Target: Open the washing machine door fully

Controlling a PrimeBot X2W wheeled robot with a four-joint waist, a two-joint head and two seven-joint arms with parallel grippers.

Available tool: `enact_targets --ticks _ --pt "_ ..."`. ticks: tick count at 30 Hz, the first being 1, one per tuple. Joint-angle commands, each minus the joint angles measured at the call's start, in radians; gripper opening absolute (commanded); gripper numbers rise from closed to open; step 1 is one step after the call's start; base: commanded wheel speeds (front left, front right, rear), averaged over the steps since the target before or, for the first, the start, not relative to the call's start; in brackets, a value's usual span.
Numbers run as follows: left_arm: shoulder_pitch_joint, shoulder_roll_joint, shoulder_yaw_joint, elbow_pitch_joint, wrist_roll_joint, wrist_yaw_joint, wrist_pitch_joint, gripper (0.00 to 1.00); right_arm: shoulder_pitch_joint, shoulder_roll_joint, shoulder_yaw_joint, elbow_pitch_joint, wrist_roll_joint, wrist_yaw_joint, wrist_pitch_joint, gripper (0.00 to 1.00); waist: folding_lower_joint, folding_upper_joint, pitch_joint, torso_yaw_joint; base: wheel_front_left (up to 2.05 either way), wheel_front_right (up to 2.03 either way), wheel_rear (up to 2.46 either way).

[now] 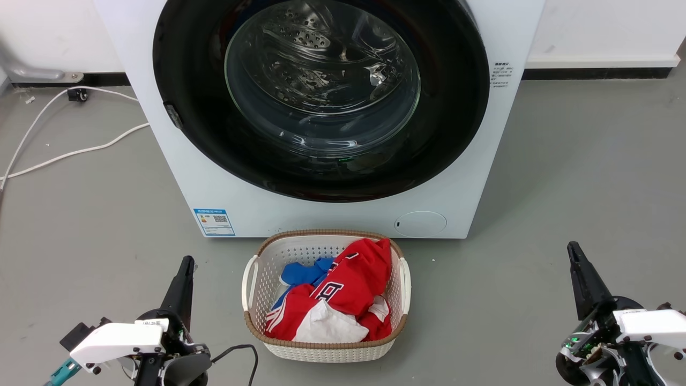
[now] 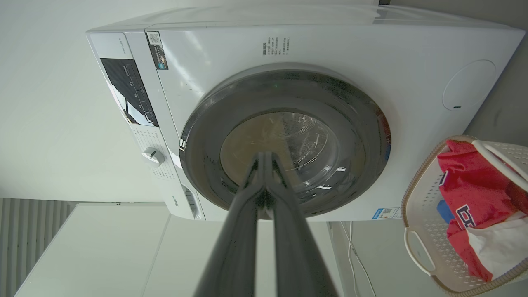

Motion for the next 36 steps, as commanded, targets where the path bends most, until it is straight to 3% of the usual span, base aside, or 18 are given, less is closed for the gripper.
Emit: enact_targets --ticks 1,36 --pt "-0.009 0.000 0.003 0.001 0.004 -0.003 0.001 0.00 -0.012 0.003 -0.001 0.001 -0.008 0.003 0.005 0.00 0.0000 -0.0001 0.000 0.000 0.00 0.00 0.00" --pt "-0.009 -0.002 0.005 0.001 0.006 -0.003 0.003 0.00 -0.013 0.010 -0.011 0.002 -0.016 0.003 0.013 0.00 0.0000 -0.0001 0.000 0.000 0.00 0.00 0.00"
